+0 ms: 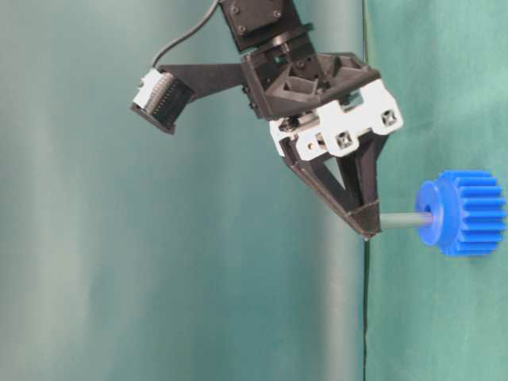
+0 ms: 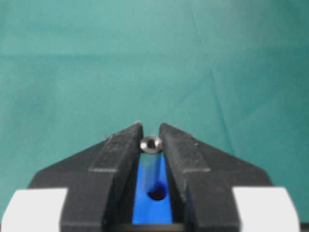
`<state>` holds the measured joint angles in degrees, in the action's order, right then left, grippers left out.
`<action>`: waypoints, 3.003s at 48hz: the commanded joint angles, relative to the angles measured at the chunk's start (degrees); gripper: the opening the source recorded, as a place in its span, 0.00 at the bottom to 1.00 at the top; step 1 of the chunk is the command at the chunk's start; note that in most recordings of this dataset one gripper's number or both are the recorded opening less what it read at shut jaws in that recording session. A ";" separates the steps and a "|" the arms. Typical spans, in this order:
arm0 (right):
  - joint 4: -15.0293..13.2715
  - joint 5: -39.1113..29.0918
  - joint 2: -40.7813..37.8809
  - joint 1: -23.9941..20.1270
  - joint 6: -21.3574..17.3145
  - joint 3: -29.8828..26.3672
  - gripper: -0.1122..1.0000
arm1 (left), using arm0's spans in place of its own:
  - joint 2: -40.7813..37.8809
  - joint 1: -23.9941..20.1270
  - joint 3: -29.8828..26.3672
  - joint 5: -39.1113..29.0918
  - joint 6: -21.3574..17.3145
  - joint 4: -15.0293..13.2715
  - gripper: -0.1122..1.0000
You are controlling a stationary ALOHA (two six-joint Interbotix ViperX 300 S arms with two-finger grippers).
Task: Insert the shaft placed at a random location into the center hole of the small gear at another random location.
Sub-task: 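Carry the shaft left over the blue gear's center hole, then align and lower the shaft into the gear's center hole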
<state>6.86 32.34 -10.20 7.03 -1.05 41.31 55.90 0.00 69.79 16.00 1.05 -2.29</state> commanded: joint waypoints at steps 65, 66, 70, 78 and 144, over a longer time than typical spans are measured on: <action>0.44 0.97 3.16 0.09 2.29 -0.18 0.36 | -0.18 0.09 -0.44 0.26 -0.09 -0.18 0.10; 0.53 1.05 2.81 0.00 2.29 -0.26 0.36 | -0.26 0.09 -0.44 0.26 -0.09 -0.18 0.10; 1.05 1.05 1.49 0.00 2.29 -0.62 0.36 | -0.18 0.09 -0.44 0.26 -0.09 -0.18 0.10; 2.72 1.14 -0.09 0.26 2.29 -0.44 0.36 | -0.18 0.09 -0.44 0.26 -0.09 -0.18 0.10; 3.43 -2.46 -1.76 0.26 2.02 -1.58 0.87 | -0.26 0.09 -0.18 0.26 -0.09 -0.18 0.10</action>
<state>10.20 30.41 -14.50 7.56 1.05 40.78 55.90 0.00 70.14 16.00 1.05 -2.29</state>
